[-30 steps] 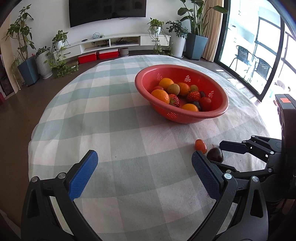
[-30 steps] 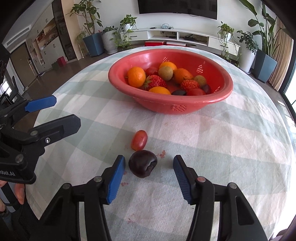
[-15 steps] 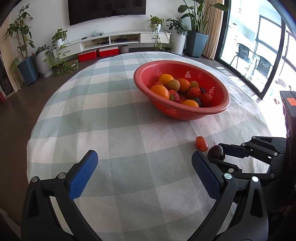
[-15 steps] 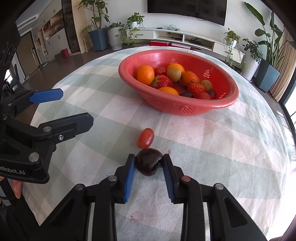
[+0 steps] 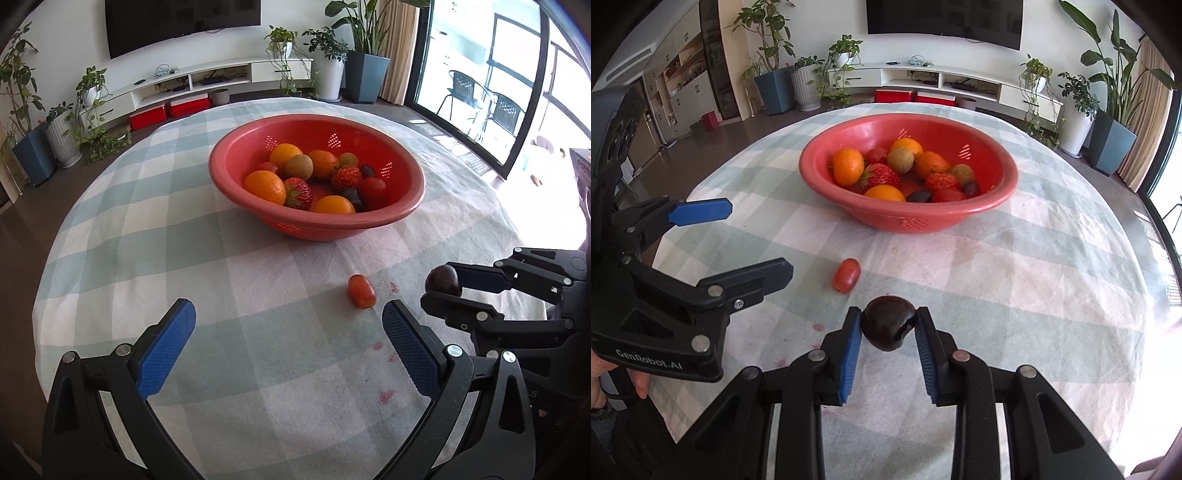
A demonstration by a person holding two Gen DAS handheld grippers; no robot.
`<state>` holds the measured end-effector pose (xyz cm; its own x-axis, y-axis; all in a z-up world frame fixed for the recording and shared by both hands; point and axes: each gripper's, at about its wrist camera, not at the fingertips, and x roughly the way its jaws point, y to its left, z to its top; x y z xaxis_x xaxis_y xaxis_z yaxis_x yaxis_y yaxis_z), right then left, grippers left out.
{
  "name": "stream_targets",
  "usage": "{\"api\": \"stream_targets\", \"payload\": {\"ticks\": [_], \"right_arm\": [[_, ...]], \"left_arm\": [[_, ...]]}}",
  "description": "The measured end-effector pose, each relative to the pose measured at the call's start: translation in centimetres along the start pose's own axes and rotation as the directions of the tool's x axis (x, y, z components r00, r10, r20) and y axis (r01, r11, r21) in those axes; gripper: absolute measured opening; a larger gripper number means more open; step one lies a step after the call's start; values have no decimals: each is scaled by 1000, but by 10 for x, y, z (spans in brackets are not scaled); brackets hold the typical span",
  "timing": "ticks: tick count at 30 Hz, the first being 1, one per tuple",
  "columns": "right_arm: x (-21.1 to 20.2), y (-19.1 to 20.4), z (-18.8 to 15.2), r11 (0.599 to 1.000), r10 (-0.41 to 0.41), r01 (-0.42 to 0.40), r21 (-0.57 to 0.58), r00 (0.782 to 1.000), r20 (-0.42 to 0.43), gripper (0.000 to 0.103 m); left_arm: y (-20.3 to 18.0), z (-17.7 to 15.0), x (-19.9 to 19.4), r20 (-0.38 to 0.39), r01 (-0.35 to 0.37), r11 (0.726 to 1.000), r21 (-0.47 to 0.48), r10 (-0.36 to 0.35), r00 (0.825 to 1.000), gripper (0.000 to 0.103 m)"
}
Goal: Organize fruits
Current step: 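Grasp the small red tomato with the left tool while the right tool holds the plum, then carry the tomato and plum over the red bowl and lower them in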
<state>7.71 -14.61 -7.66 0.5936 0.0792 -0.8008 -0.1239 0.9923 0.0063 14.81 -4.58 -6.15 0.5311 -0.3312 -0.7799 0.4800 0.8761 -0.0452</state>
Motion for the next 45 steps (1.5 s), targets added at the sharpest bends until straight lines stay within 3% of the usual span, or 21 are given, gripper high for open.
{"api": "stream_targets", "payload": {"ticks": [5, 12, 18, 27, 31, 45], "right_arm": [[-6, -23, -4, 998, -34, 33, 45, 999, 7, 32], [-10, -36, -7, 997, -25, 23, 73, 999, 20, 32], [-10, -39, -9, 997, -9, 6, 82, 999, 32, 32], [-15, -41, -10, 996, 0, -5, 86, 999, 49, 32], [-18, -43, -10, 996, 1, -6, 90, 998, 57, 32], [-21, -42, -7, 996, 1, -7, 89, 998, 66, 32]], "left_arm": [[-17, 6, 19, -47, 38, 999, 7, -38, 998, 95], [-28, 9, 47, -114, 39, 999, -24, -41, 993, 62], [-31, 14, 53, -111, 11, 1000, -25, -14, 994, 42], [-41, 15, 53, -111, 13, 1000, 4, -13, 994, 23], [-44, 15, 53, -115, 23, 1000, 20, -21, 993, 18], [-34, 10, 34, -86, 55, 999, 4, -54, 995, 18]]}}
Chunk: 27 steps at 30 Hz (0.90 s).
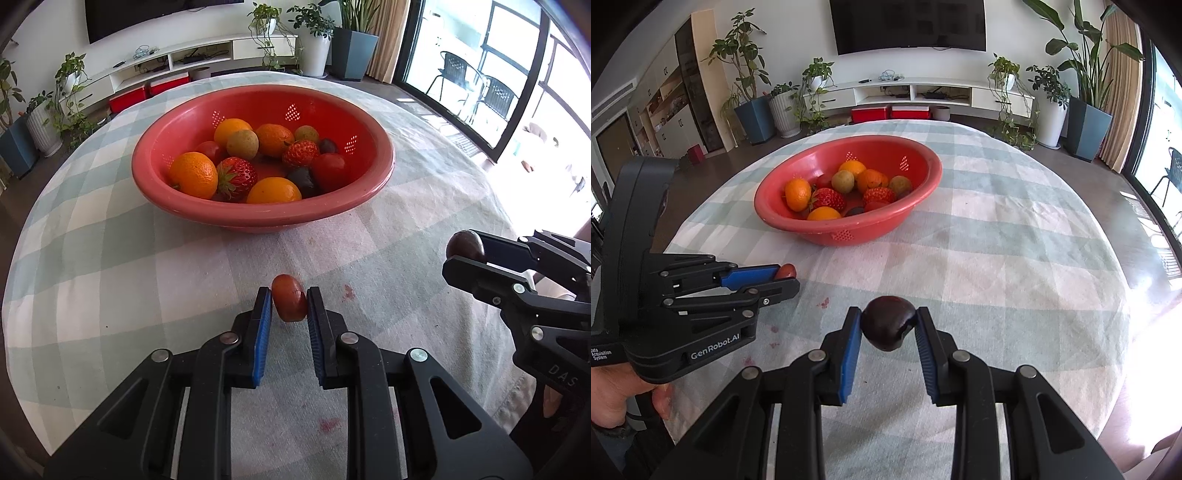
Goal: Organize fruits
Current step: 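Carry the tomato and plum over the red bowl and lower them in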
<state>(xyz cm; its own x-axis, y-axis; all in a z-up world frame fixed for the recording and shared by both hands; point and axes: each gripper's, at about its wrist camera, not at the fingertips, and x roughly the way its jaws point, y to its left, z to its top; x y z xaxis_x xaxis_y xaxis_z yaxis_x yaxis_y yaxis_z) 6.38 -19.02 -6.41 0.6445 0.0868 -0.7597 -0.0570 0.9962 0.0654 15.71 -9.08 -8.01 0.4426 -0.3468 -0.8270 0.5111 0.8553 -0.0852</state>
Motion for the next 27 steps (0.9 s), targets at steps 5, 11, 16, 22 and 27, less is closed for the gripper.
{"api": "stream_targets", "payload": {"ticks": [5, 11, 16, 22, 27], "right_arm": [[-5, 1, 4, 1000, 6, -6, -3, 1000, 8, 32], [-16, -4, 19, 1000, 4, -4, -4, 999, 37, 32], [-22, -7, 48, 999, -2, 5, -39, 997, 79, 32], [-5, -7, 93, 997, 11, -4, -80, 996, 88, 32], [27, -4, 117, 995, 33, -28, -95, 999, 43, 32]], "left_arm": [[12, -1, -23, 40, 14, 999, -29, -13, 999, 18], [32, 16, -48, 95, 5, 999, -47, 0, 995, 18], [37, 47, -56, 135, -1, 1000, -22, 4, 991, 18], [36, 83, -42, 150, 10, 1000, 1, -10, 989, 18], [29, 100, -15, 108, 16, 999, 30, -19, 994, 18]]}}
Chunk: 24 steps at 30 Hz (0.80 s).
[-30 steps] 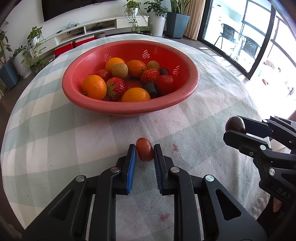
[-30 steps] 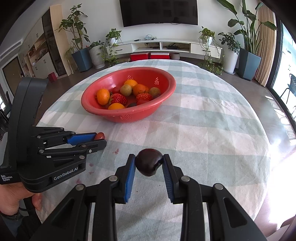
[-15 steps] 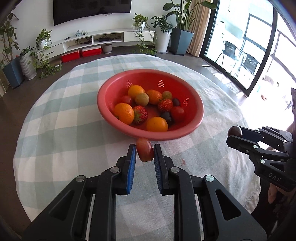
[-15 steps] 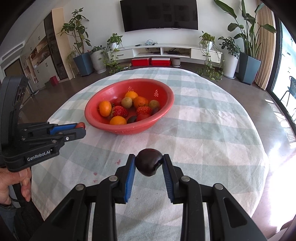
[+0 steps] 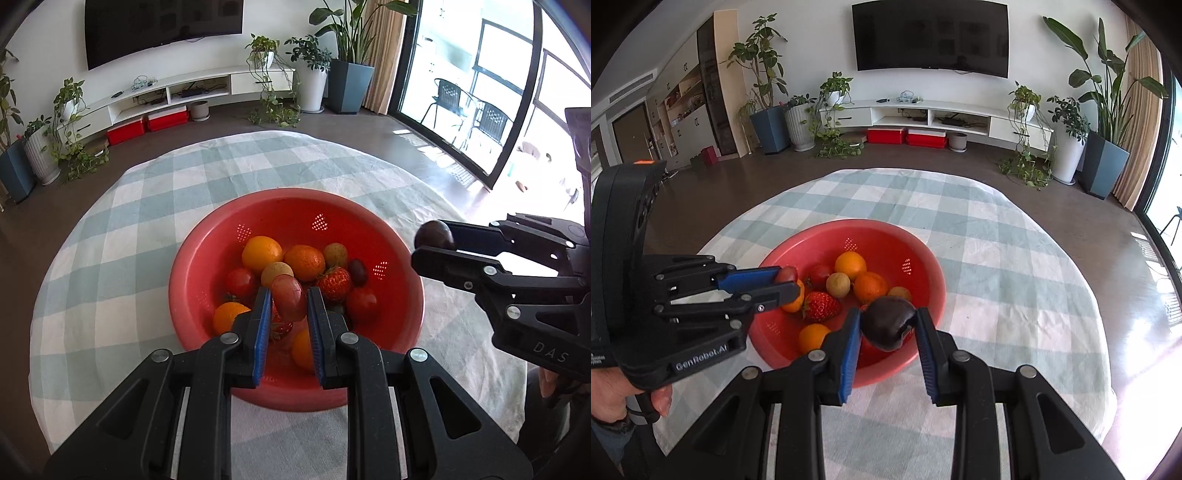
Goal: Organize fruits
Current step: 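Carry the tomato and plum over the red bowl and lower them in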
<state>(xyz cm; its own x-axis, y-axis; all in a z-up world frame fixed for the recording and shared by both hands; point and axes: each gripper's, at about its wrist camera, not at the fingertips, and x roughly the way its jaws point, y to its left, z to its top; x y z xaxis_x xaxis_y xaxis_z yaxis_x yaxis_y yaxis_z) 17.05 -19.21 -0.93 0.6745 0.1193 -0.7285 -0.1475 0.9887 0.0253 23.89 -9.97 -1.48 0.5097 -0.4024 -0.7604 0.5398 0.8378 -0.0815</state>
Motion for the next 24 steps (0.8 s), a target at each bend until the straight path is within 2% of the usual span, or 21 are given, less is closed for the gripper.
{"api": "stream_targets", "payload": {"ticks": [8, 13, 24], "right_arm": [[41, 10, 8, 996, -27, 20, -88, 997, -77, 32], [55, 8, 6, 995, -30, 20, -96, 994, -109, 32], [68, 4, 0, 995, -46, 32, -98, 989, -138, 33]], "left_arm": [[-4, -1, 35, -52, 13, 1000, 23, -12, 999, 18], [-1, -4, 48, -68, 6, 1000, 27, -4, 998, 18], [-1, -3, 52, -63, -6, 1000, 30, 8, 998, 21]]}}
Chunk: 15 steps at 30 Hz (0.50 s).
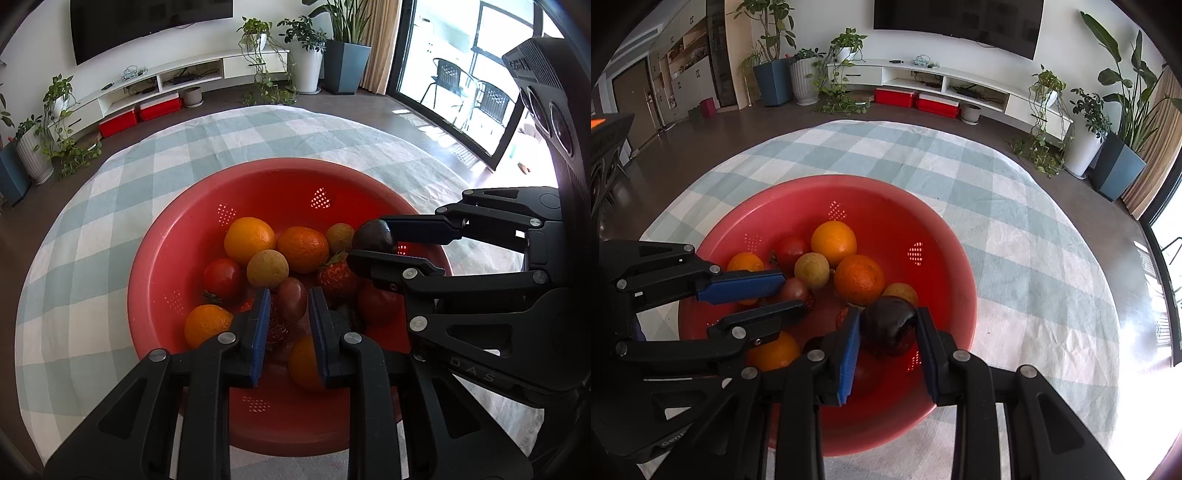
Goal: Organize fruits
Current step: 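Carry the tomato and plum over the red bowl and lower them in, then open both tools to release the fruit and withdraw from the bowl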
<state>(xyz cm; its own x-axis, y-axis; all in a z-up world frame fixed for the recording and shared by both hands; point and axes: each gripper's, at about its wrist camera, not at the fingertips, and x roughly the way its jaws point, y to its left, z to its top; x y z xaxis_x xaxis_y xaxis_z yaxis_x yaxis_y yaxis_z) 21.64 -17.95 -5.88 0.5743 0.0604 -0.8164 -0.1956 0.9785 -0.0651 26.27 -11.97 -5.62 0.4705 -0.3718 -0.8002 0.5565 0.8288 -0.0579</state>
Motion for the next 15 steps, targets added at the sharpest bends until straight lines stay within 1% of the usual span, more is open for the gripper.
{"api": "stream_targets", "payload": {"ticks": [3, 5, 7, 8, 9, 11, 12, 13, 14, 15], "right_arm": [[-1, 0, 0, 1000, 0, 0, 8, 1000, 1, 33], [-2, 0, 0, 1000, -2, 2, 8, 1000, 1, 33], [-4, -1, -1, 1000, -8, 8, 10, 1000, 5, 33], [-6, -2, -2, 1000, -7, 7, 15, 1000, 10, 33], [-9, -3, -3, 1000, -7, 7, 20, 1000, 16, 33], [-15, -4, -4, 1000, -13, 12, 27, 999, 29, 33], [-18, -4, -6, 999, -19, 18, 29, 999, 35, 33], [-22, -4, -7, 999, -23, 22, 33, 999, 43, 33], [-27, -4, -8, 999, -25, 23, 40, 998, 52, 34], [-33, -5, -10, 999, -26, 23, 48, 998, 64, 35]], "left_arm": [[-1, -1, 0, -1, -6, 1000, -2, 6, 1000, 22], [-2, -1, -2, 1, -18, 1000, 0, 18, 1000, 24], [-3, -3, -5, 8, -38, 999, 1, 38, 999, 33], [-2, -3, -8, 13, -30, 1000, -6, 30, 999, 35], [-3, -4, -11, 18, -26, 1000, -12, 26, 999, 39], [-5, -5, -17, 32, -33, 999, -10, 33, 999, 44], [-7, -5, -21, 39, -49, 999, -9, 49, 998, 49], [-8, -5, -26, 49, -70, 998, -8, 70, 996, 57], [-8, -6, -32, 61, -79, 997, -10, 79, 995, 62], [-8, -6, -38, 73, -81, 997, -16, 82, 994, 68]]}}
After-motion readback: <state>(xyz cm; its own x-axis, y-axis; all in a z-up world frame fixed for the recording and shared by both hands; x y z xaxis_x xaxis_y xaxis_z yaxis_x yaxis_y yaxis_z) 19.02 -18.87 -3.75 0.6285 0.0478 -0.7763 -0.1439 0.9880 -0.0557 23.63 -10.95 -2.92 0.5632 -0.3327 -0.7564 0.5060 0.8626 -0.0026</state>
